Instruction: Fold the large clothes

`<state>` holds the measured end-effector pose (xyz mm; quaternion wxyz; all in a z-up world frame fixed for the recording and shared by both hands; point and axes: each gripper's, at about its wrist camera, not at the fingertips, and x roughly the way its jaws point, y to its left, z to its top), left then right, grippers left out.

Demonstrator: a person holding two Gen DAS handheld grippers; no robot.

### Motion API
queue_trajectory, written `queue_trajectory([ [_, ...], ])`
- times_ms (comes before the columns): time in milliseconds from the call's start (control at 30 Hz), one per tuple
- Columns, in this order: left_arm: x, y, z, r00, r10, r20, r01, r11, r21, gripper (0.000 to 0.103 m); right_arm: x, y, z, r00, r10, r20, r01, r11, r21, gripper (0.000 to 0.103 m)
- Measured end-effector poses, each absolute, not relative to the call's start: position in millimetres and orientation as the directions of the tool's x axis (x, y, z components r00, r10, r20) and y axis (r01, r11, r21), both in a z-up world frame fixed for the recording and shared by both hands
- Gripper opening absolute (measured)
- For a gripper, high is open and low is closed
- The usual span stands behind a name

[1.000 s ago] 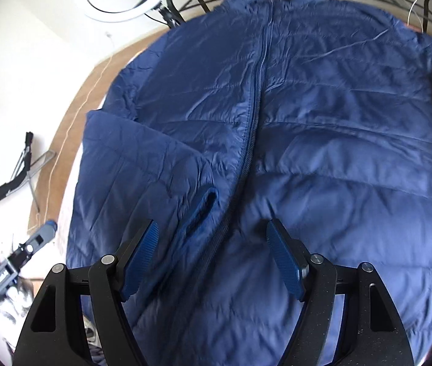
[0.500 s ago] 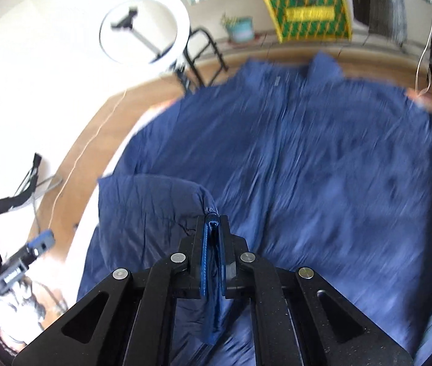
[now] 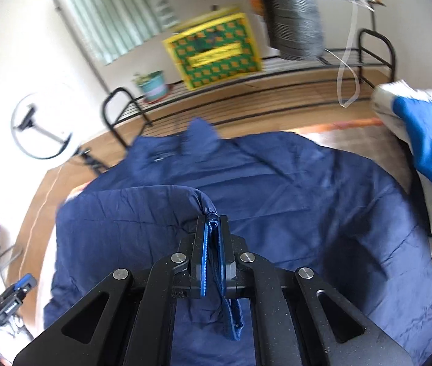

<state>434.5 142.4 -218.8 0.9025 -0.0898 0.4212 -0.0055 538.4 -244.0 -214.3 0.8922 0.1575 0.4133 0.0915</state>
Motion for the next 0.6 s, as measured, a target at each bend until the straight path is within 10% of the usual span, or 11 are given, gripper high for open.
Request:
queue_trajectory([
  [600,468.4,103.8,-264.4,0.587,0.021,-0.809,-0.038,0.999,-0.001,0.042,598.4,-235.4,-268.4,0.566,0.118,-0.816,-0.024,0.992,0.127,0.005],
])
